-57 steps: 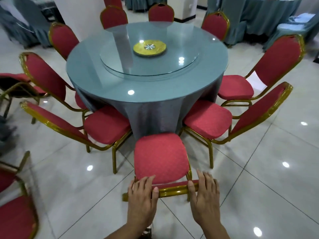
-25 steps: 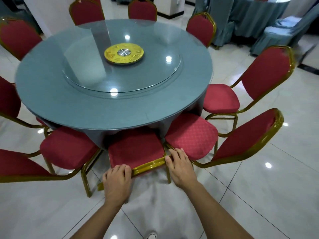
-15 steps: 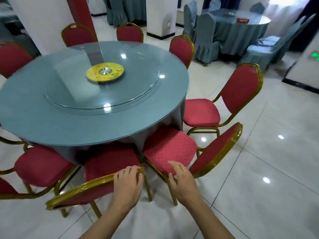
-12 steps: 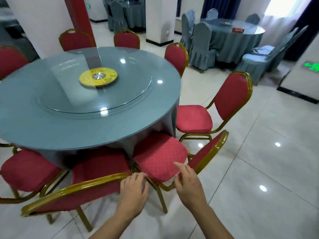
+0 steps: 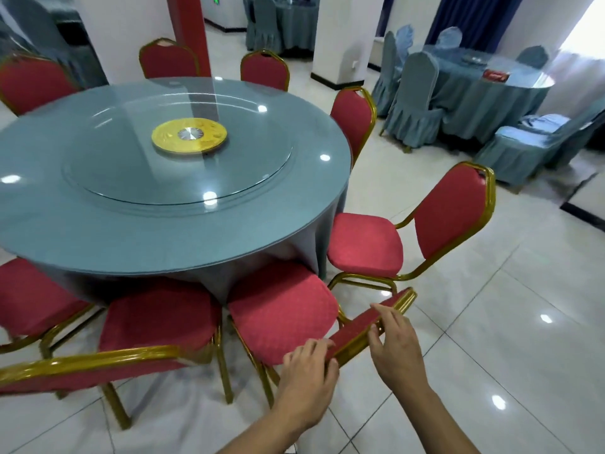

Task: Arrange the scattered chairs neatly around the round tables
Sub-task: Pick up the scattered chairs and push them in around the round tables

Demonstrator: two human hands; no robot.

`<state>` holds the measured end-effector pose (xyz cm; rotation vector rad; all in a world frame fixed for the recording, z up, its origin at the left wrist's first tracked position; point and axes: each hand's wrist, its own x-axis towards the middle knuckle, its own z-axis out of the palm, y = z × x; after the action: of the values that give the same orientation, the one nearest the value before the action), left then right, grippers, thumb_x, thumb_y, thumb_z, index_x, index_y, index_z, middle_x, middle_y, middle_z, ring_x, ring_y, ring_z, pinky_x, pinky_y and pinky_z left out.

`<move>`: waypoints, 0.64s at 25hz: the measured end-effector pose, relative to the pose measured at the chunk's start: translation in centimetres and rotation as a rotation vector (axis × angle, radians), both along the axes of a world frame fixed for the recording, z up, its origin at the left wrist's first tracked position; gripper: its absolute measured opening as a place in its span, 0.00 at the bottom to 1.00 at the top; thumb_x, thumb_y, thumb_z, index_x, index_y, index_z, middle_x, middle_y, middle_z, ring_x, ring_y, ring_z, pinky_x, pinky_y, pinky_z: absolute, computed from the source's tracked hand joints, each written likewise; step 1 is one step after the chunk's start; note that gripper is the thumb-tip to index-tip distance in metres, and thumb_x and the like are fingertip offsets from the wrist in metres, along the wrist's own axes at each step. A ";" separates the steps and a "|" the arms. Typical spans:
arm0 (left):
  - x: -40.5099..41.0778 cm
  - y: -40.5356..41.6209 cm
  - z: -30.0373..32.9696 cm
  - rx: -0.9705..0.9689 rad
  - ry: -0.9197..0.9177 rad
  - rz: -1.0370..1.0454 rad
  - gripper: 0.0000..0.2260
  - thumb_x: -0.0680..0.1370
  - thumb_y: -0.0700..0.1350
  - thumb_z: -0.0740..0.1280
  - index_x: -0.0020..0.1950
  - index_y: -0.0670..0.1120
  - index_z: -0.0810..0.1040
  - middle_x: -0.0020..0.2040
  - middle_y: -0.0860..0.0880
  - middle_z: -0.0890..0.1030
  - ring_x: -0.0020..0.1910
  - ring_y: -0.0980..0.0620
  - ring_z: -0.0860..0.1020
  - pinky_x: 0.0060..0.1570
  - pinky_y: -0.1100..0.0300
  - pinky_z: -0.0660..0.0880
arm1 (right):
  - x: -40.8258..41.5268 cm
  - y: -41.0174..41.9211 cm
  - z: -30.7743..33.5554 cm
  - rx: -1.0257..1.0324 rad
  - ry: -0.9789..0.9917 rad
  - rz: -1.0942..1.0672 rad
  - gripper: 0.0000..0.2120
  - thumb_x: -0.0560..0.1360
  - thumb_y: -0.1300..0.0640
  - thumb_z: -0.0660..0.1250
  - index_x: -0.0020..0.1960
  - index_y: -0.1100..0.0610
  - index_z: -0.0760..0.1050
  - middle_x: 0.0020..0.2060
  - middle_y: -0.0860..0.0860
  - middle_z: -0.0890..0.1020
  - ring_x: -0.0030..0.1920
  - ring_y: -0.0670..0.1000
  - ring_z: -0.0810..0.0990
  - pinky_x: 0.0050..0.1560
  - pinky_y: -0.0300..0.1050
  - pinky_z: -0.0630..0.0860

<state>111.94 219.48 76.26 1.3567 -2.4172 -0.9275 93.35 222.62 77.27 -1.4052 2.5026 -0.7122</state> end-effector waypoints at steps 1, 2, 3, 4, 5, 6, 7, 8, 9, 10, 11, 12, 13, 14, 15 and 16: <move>-1.6 0.1 -0.2 0.058 0.000 -0.018 0.16 0.82 0.58 0.50 0.69 0.60 0.65 0.64 0.58 0.71 0.60 0.54 0.70 0.63 0.54 0.65 | -1.3 -0.5 -0.3 0.043 0.012 -0.002 0.19 0.81 0.52 0.65 0.70 0.47 0.71 0.64 0.46 0.76 0.65 0.49 0.74 0.67 0.49 0.73; -3.0 0.3 -0.4 0.101 -0.010 -0.031 0.18 0.83 0.58 0.49 0.72 0.59 0.63 0.67 0.57 0.70 0.63 0.53 0.69 0.65 0.53 0.65 | -2.7 -0.9 -0.6 0.070 0.027 0.000 0.18 0.81 0.51 0.64 0.71 0.46 0.70 0.65 0.46 0.76 0.67 0.49 0.73 0.69 0.50 0.71; -4.4 0.1 -0.5 0.139 -0.052 -0.032 0.21 0.83 0.59 0.49 0.75 0.59 0.60 0.70 0.56 0.68 0.66 0.52 0.68 0.67 0.52 0.64 | -4.4 -1.5 -0.9 0.116 0.056 0.007 0.18 0.82 0.48 0.62 0.71 0.46 0.70 0.67 0.46 0.75 0.68 0.49 0.72 0.70 0.50 0.70; -5.5 0.0 -0.8 0.175 -0.094 -0.023 0.22 0.83 0.59 0.48 0.78 0.59 0.57 0.72 0.55 0.66 0.68 0.51 0.67 0.69 0.51 0.63 | -5.9 -2.1 -1.1 0.170 0.062 0.011 0.17 0.82 0.46 0.60 0.71 0.45 0.70 0.68 0.46 0.74 0.69 0.50 0.72 0.71 0.51 0.69; -6.4 -0.1 -1.2 0.184 -0.125 -0.009 0.23 0.83 0.60 0.47 0.79 0.58 0.55 0.73 0.55 0.65 0.70 0.51 0.66 0.69 0.51 0.62 | -7.3 -2.7 -1.6 0.211 0.063 0.030 0.17 0.83 0.45 0.57 0.70 0.45 0.71 0.69 0.46 0.74 0.70 0.50 0.71 0.72 0.51 0.68; -7.0 -0.1 -1.5 0.205 -0.152 0.013 0.24 0.83 0.60 0.47 0.79 0.59 0.53 0.74 0.55 0.64 0.71 0.50 0.66 0.70 0.50 0.61 | -8.5 -3.3 -2.1 0.262 0.079 0.072 0.17 0.83 0.44 0.55 0.69 0.46 0.72 0.69 0.46 0.74 0.71 0.50 0.70 0.72 0.51 0.66; -7.5 0.2 -1.8 0.224 -0.177 0.059 0.24 0.83 0.61 0.47 0.79 0.60 0.53 0.75 0.55 0.64 0.72 0.50 0.65 0.70 0.50 0.60 | -9.6 -3.8 -2.6 0.303 0.085 0.115 0.18 0.84 0.44 0.52 0.68 0.46 0.73 0.69 0.46 0.74 0.72 0.50 0.69 0.74 0.51 0.64; -8.1 0.2 -1.8 0.243 -0.211 0.112 0.24 0.83 0.62 0.47 0.79 0.61 0.54 0.75 0.55 0.64 0.73 0.50 0.65 0.71 0.50 0.59 | -10.5 -4.6 -3.1 0.334 0.096 0.164 0.19 0.84 0.43 0.50 0.68 0.45 0.73 0.69 0.45 0.74 0.73 0.49 0.68 0.75 0.50 0.62; -8.7 -0.1 -1.8 0.266 -0.246 0.158 0.24 0.82 0.63 0.47 0.78 0.61 0.56 0.75 0.56 0.64 0.73 0.51 0.64 0.71 0.50 0.58 | -11.4 -5.6 -3.5 0.356 0.108 0.210 0.20 0.84 0.43 0.48 0.68 0.45 0.73 0.68 0.44 0.75 0.72 0.48 0.68 0.75 0.50 0.60; -9.3 -0.3 -1.9 0.287 -0.266 0.205 0.23 0.82 0.64 0.46 0.76 0.61 0.58 0.74 0.56 0.65 0.73 0.51 0.64 0.71 0.49 0.58 | -12.4 -6.4 -3.9 0.357 0.102 0.243 0.21 0.84 0.44 0.47 0.66 0.44 0.74 0.66 0.44 0.76 0.70 0.47 0.70 0.75 0.49 0.60; -10.1 -0.6 -2.0 0.302 -0.268 0.255 0.23 0.81 0.64 0.46 0.75 0.61 0.60 0.73 0.55 0.66 0.72 0.51 0.65 0.71 0.48 0.58 | -13.4 -7.3 -4.1 0.348 0.079 0.270 0.20 0.84 0.44 0.47 0.64 0.44 0.75 0.63 0.43 0.78 0.66 0.46 0.72 0.74 0.48 0.62; -10.8 -0.7 -2.1 0.312 -0.265 0.308 0.23 0.81 0.65 0.45 0.73 0.60 0.61 0.72 0.55 0.67 0.71 0.51 0.65 0.71 0.48 0.57 | -14.5 -7.9 -4.3 0.344 0.046 0.288 0.20 0.84 0.44 0.47 0.62 0.43 0.76 0.59 0.43 0.79 0.63 0.45 0.73 0.72 0.48 0.64; -11.5 -0.5 -2.1 0.319 -0.269 0.368 0.22 0.81 0.64 0.45 0.72 0.60 0.63 0.71 0.56 0.69 0.71 0.51 0.65 0.71 0.47 0.57 | -15.5 -8.2 -4.5 0.346 0.010 0.301 0.19 0.84 0.44 0.48 0.60 0.44 0.76 0.57 0.43 0.80 0.60 0.45 0.74 0.70 0.49 0.67; -11.9 -0.2 -2.0 0.300 -0.278 0.434 0.22 0.81 0.64 0.44 0.71 0.60 0.64 0.70 0.56 0.70 0.70 0.52 0.66 0.71 0.48 0.56 | -16.4 -8.3 -4.7 0.342 -0.020 0.317 0.18 0.84 0.44 0.49 0.57 0.44 0.77 0.54 0.43 0.80 0.58 0.46 0.75 0.68 0.50 0.70; -12.3 0.1 -1.8 0.263 -0.285 0.510 0.22 0.80 0.64 0.43 0.69 0.61 0.65 0.68 0.57 0.70 0.69 0.54 0.66 0.72 0.49 0.55 | -17.0 -8.2 -4.7 0.319 -0.037 0.343 0.16 0.84 0.45 0.50 0.53 0.43 0.77 0.50 0.43 0.80 0.55 0.47 0.76 0.65 0.51 0.72; -12.7 0.4 -1.7 0.223 -0.289 0.587 0.23 0.80 0.64 0.41 0.68 0.62 0.66 0.67 0.59 0.71 0.68 0.55 0.66 0.72 0.51 0.54 | -17.4 -8.0 -4.6 0.283 -0.045 0.373 0.15 0.84 0.47 0.51 0.49 0.43 0.75 0.46 0.43 0.79 0.52 0.48 0.77 0.61 0.51 0.73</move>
<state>99.23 219.87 74.59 2.2465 -1.9205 -0.8962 75.95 214.65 72.65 -1.6533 2.1133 -0.3012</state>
